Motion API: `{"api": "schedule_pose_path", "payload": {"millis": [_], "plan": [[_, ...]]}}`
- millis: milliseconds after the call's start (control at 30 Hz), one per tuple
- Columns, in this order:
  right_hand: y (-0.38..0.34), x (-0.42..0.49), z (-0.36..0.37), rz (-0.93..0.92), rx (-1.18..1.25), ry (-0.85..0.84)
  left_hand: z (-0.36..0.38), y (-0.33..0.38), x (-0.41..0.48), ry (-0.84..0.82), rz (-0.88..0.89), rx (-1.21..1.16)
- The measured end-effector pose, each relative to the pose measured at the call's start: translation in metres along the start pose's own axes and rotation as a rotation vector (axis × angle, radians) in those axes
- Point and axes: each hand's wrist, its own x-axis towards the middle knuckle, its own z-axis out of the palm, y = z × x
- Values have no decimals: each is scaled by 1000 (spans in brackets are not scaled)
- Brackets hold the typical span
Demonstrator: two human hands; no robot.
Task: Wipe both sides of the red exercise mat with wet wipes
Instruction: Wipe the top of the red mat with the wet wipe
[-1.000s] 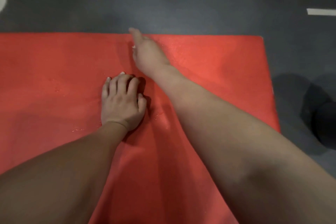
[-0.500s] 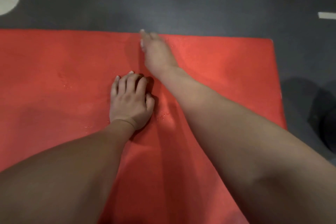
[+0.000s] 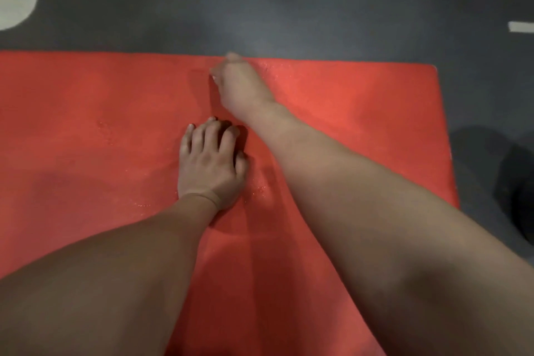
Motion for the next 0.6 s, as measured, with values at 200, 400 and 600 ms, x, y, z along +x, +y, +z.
{"api": "schedule_pose_path", "payload": {"millis": [200, 400, 600], "plan": [[96, -30, -31, 390, -33, 250, 1, -1, -1, -16, -1, -25], [48, -79, -12, -2, 76, 73, -2, 1, 0, -47, -16, -23], [83, -111, -24, 139, 125, 184, -2, 1, -2, -52, -16, -38]]}}
